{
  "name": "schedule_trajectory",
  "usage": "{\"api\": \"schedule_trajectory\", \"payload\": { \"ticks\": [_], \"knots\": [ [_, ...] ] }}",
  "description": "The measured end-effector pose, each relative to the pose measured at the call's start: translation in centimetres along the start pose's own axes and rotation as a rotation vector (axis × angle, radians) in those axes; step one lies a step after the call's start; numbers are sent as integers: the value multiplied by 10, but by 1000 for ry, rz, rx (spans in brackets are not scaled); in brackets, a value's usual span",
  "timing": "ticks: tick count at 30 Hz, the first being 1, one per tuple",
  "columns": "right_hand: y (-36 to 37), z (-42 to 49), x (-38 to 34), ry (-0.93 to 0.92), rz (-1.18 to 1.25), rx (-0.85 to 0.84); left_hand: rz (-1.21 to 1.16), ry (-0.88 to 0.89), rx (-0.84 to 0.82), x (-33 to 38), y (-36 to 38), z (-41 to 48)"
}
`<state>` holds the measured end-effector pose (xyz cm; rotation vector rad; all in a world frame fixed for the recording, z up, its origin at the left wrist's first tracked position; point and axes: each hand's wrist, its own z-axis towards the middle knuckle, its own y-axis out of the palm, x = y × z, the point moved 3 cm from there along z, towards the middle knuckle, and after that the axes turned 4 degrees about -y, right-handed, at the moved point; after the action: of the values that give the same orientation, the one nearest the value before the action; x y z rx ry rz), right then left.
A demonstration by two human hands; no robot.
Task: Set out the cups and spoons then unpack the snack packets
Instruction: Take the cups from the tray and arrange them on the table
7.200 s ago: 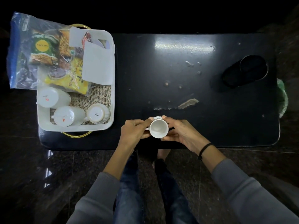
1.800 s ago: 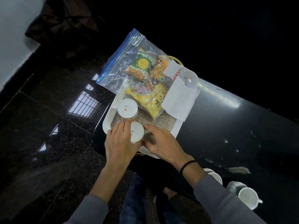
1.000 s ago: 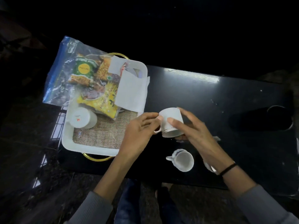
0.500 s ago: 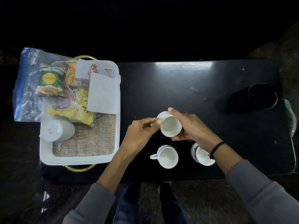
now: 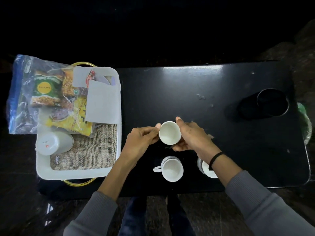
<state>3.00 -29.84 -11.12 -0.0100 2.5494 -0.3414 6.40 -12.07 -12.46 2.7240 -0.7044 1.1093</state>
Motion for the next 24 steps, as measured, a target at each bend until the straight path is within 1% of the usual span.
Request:
{"api": "schedule_trajectory", "payload": {
  "ticks": [2, 4, 7, 10, 13, 15, 18, 24],
  "knots": [
    [-2, -1, -1, -32, -73, 32, 2, -9, 0, -2, 0, 1],
    [-4, -3, -3, -94, -202, 71, 4, -19, 10, -3, 1, 2],
    [-9, -6, -11, -181, -364, 171, 69, -26, 70, -1, 2, 3],
    [-9, -12, -24, -240, -379, 254, 224, 10, 165, 5, -1, -1],
    [-3, -16, -38, -303, -362, 278, 310, 46, 265, 15, -8, -9],
    [8, -17, -49, -352, -345, 256, 331, 66, 314, 22, -19, -17],
    [33, -21, -65, -441, -323, 179, 346, 112, 397, 33, -47, -29],
    [117, -31, -96, -552, -286, -114, 267, 166, 564, 32, -132, -70]
  ]
}}
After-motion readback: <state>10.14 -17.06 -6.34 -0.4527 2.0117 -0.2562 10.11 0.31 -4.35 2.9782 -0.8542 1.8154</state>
